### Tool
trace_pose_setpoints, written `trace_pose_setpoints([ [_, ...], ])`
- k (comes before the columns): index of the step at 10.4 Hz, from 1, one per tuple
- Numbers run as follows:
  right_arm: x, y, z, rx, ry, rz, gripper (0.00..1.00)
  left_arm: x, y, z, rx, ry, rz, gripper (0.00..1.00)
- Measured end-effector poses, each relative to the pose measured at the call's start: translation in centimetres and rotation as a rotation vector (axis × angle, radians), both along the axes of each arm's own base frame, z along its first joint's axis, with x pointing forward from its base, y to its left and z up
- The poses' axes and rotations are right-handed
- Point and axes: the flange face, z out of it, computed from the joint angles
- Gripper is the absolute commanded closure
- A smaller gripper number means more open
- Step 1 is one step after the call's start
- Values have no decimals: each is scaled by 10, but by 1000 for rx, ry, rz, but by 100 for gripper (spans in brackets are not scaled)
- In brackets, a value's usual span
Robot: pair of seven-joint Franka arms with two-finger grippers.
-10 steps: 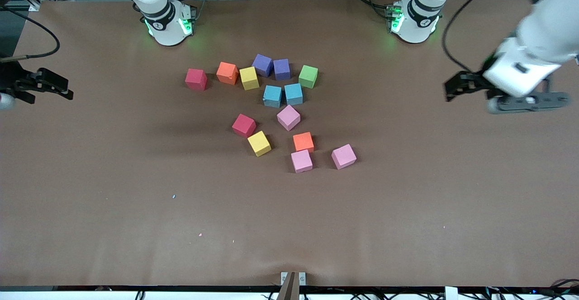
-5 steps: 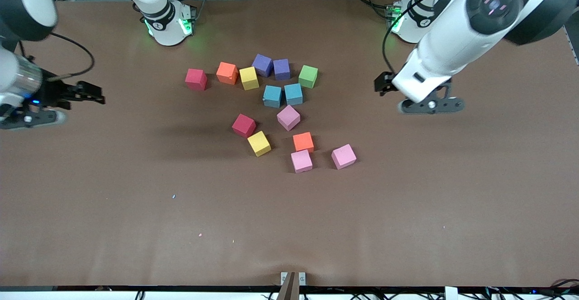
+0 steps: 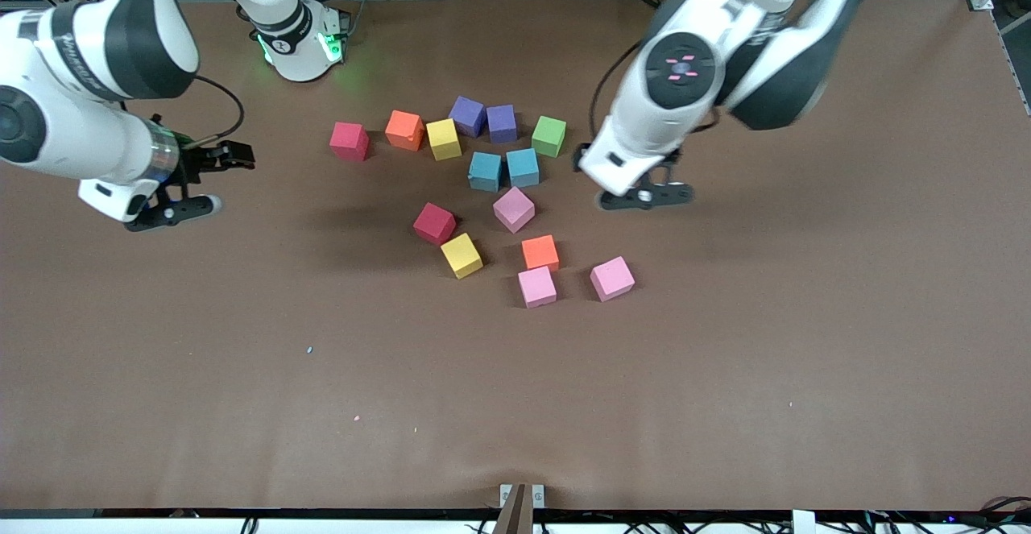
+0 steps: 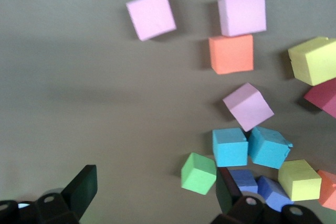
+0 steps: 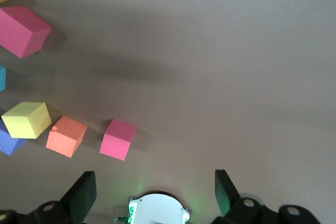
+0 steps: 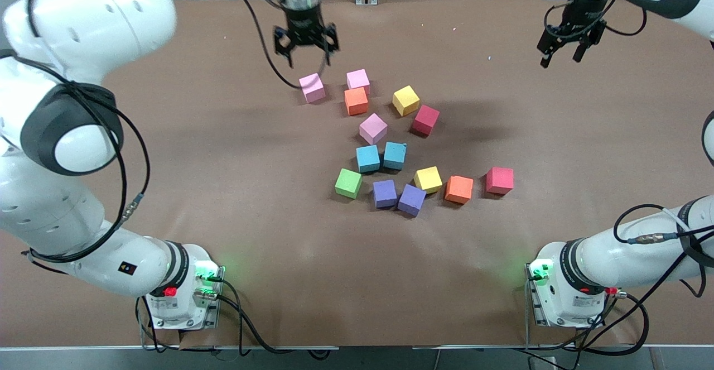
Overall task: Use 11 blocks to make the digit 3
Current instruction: 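Move the left gripper over the purple cube while the right gripper advances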
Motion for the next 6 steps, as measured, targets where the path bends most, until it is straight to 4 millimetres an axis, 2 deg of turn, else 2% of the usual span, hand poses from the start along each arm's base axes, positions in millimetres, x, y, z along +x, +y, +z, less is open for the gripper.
trace_pose_setpoints([
  [2, -17, 4, -17, -2, 33, -65, 0, -42, -53, -32, -4, -11, -13, 0],
  [4, -26, 13, -26, -33, 52, -159, 0, -94, -103, -68, -22, -38, 4, 0],
  [6, -32, 31, -33, -92, 58, -261, 0, -146, -143, -106, -19, -34, 26, 0],
])
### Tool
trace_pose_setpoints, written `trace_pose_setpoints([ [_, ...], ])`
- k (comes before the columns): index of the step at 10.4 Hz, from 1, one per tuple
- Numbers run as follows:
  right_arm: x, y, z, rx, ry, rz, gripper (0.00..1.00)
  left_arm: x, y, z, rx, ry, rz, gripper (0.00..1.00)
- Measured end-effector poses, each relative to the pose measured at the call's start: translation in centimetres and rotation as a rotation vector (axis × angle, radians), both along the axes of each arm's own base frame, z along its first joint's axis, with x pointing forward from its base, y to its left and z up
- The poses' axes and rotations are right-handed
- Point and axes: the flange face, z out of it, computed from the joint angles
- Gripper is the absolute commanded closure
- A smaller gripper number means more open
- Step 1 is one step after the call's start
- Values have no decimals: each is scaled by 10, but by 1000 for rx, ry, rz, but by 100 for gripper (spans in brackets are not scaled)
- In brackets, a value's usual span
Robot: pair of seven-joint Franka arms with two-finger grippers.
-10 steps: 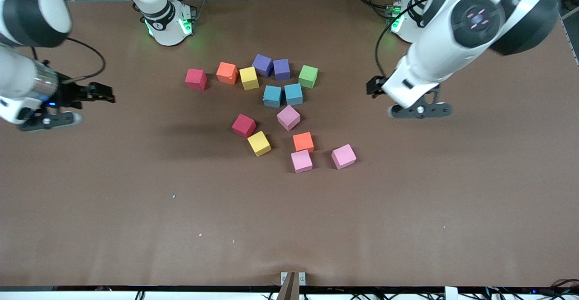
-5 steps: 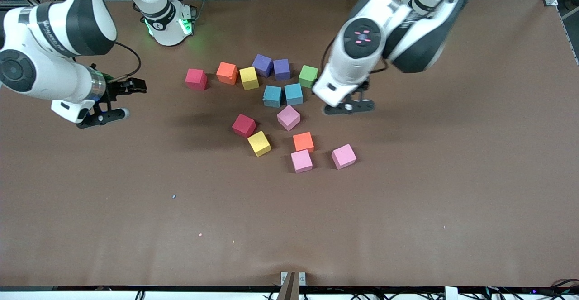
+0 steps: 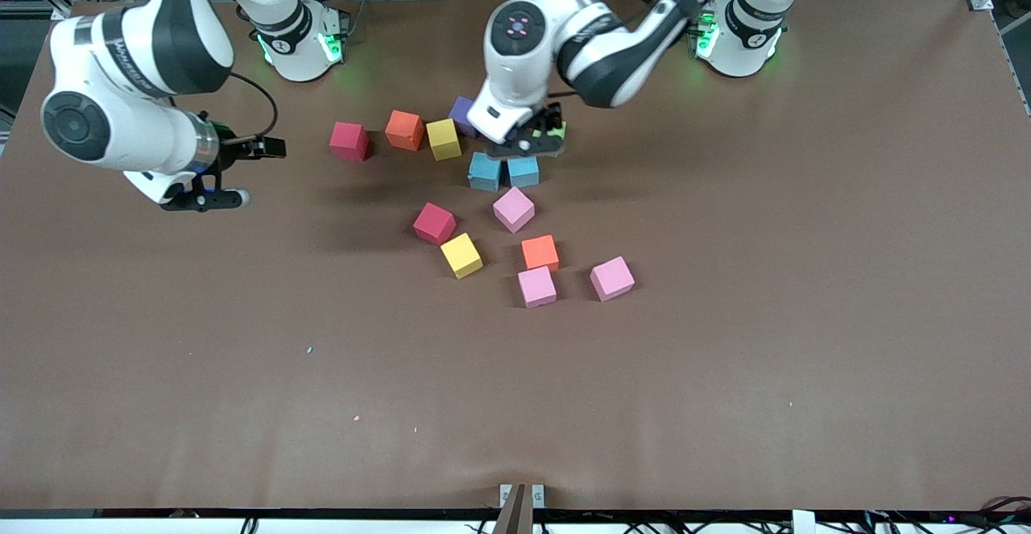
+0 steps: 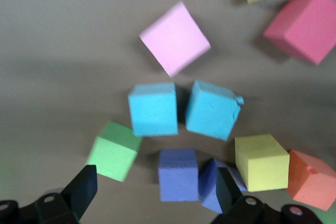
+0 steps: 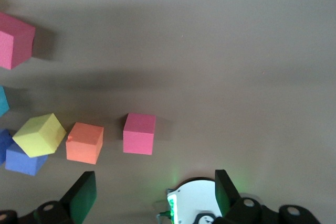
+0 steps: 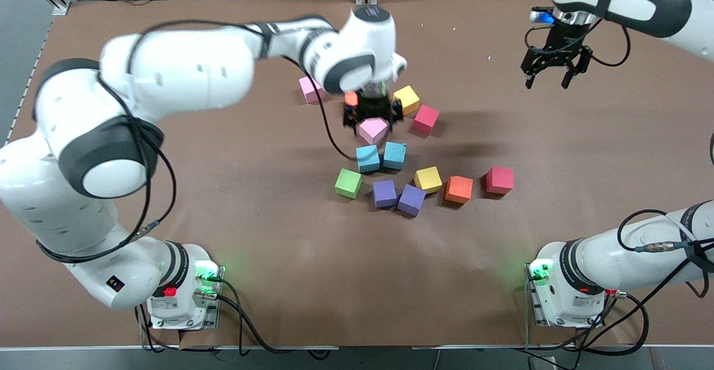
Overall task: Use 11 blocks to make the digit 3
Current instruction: 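Move the left gripper over the purple cube while the right gripper advances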
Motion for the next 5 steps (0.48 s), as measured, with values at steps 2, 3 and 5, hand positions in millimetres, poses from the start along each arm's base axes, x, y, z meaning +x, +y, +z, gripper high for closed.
trace_pose_setpoints([
  [2, -8, 15, -17, -45, 0, -68, 0, -34, -23, -20, -2, 9, -54, 0],
  [3, -12, 16, -27, -56, 3, -86, 0, -56, -36, -28, -17, 3, -122, 0],
  [5, -16, 14, -37, -57, 11, -102, 0, -102, -63, -44, -55, -51, -284, 0],
])
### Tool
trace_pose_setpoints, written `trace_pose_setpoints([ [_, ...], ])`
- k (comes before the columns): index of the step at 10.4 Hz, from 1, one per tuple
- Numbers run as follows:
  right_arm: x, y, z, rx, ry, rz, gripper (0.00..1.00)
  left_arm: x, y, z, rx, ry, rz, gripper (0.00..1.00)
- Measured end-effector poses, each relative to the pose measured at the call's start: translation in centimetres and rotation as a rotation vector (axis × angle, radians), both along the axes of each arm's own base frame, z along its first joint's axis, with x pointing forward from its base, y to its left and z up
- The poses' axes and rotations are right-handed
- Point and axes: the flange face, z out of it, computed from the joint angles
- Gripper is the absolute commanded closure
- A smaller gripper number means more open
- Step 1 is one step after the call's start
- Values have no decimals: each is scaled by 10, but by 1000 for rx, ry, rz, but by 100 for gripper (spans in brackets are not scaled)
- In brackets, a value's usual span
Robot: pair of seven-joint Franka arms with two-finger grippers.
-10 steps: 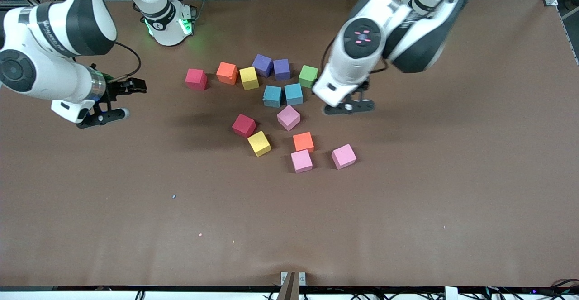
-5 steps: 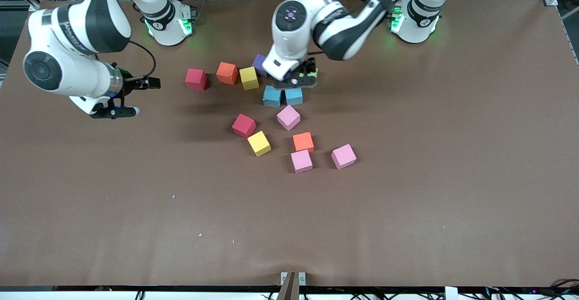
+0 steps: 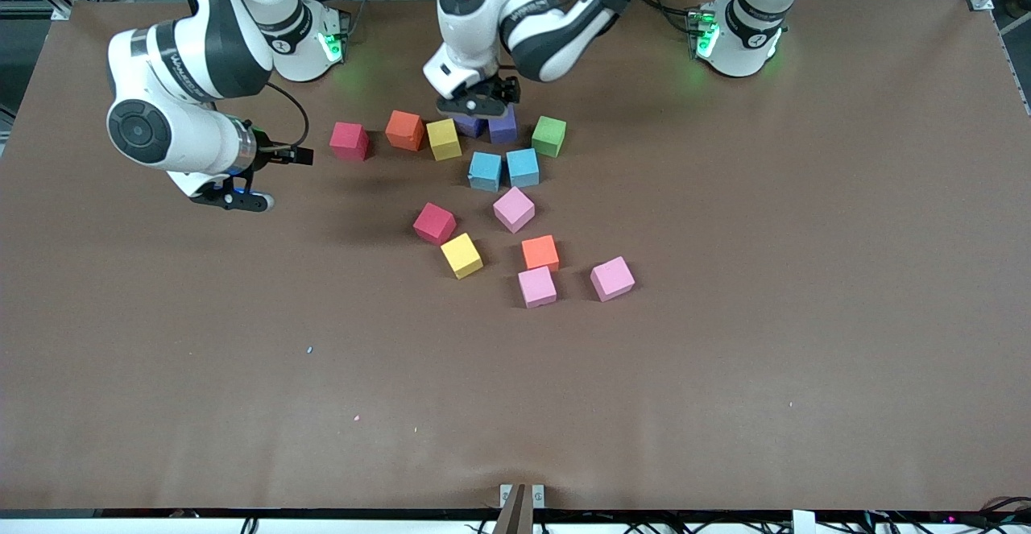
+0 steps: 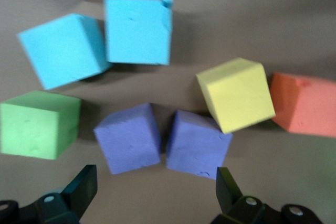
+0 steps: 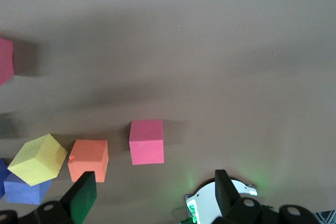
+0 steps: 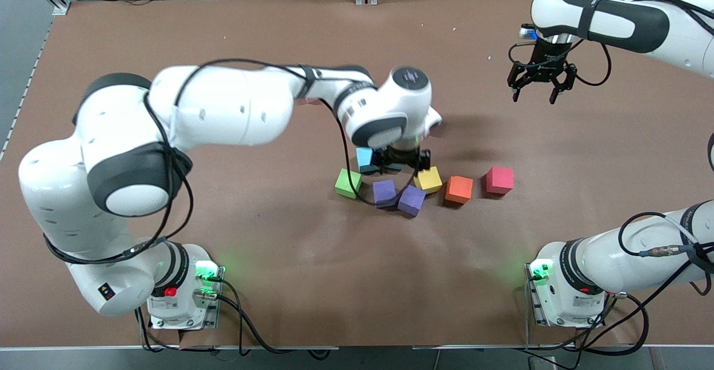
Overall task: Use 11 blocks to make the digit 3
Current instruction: 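Move the left gripper over the purple cube while the right gripper advances, then lower the left gripper and grasp the purple cube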
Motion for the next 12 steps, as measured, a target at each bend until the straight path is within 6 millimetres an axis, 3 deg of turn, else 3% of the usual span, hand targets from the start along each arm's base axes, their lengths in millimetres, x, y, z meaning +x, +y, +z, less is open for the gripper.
trace_pose_setpoints([
  [2, -4, 0, -11, 19, 10, -24, 0, -14, -14, -21, -65, -70, -164, 0],
  [5, -8, -1, -22, 20, 14, -36, 0, -18, -19, -63, -80, -162, -296, 0],
  [12, -7, -1, -26, 20, 17, -43, 0, -46, -25, -83, -61, -141, -288, 0],
])
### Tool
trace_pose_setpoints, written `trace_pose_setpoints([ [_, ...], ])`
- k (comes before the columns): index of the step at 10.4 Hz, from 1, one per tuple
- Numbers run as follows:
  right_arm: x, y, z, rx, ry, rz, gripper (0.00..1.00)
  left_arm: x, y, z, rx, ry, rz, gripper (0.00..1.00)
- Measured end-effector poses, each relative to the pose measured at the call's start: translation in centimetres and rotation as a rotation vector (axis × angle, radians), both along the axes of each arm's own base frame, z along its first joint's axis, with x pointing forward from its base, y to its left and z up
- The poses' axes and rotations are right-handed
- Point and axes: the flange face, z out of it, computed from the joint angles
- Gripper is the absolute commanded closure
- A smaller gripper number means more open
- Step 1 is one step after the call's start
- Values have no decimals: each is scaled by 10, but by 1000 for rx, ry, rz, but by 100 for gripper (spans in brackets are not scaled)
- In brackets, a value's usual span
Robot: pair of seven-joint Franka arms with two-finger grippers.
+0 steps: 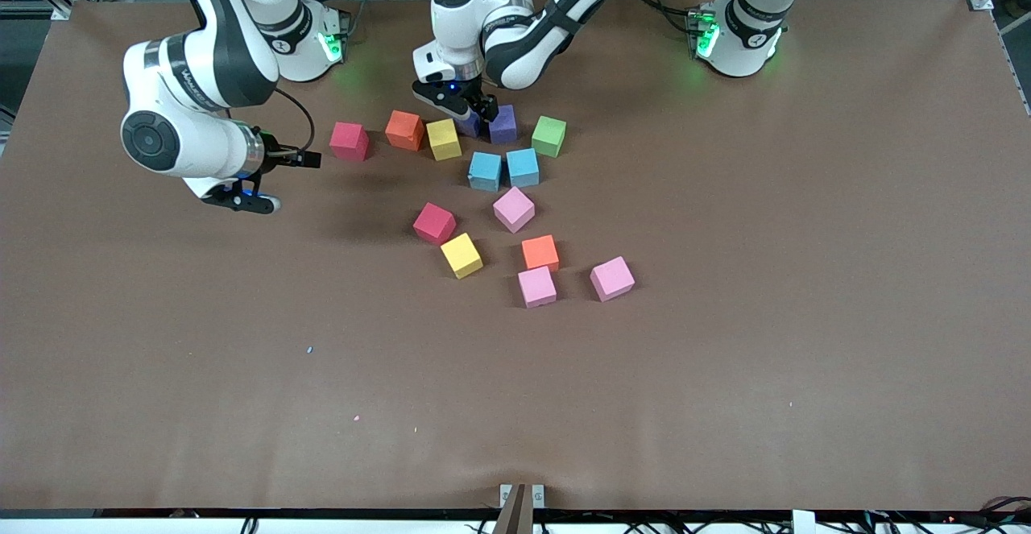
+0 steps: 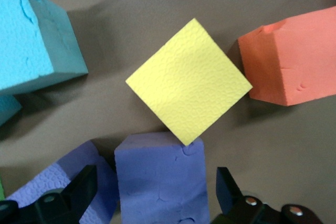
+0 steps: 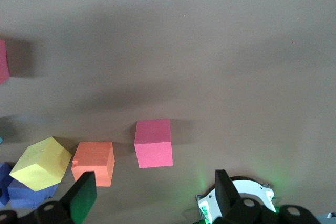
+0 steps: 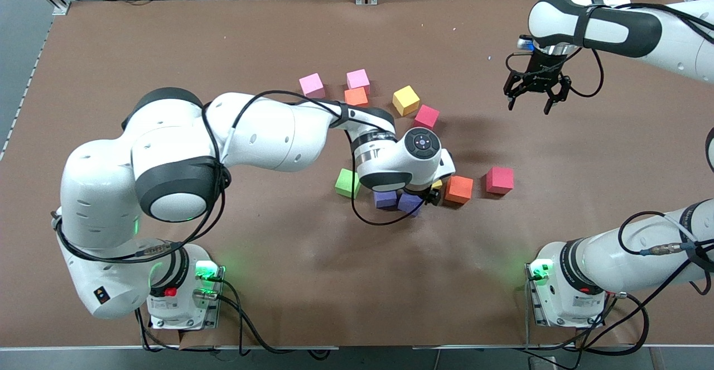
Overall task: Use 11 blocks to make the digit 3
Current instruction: 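Lower the left gripper and grasp the purple cube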
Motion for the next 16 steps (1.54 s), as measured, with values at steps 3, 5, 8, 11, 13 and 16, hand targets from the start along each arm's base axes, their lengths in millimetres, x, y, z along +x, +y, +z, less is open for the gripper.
trace_pose_setpoints([
  [3, 0, 0, -2, -1, 4, 0, 0, -1, 1, -9, 12, 9, 22, 0],
  [5, 0, 0, -3, -2, 5, 0, 0, -1, 2, -12, 16, 13, 54, 64],
  [8, 0, 0, -3, -2, 6, -1, 0, 0, 0, -12, 15, 22, 187, 96],
  [11, 0, 0, -6, -3, 10, -1, 0, 15, 3, -11, 13, 25, 348, 97],
  [13, 1, 0, -6, -3, 10, -1, 0, 42, 7, -12, 5, 25, 397, 97],
  [16, 1, 0, -6, -3, 10, -1, 0, 44, -2, -12, -9, 32, 428, 97],
])
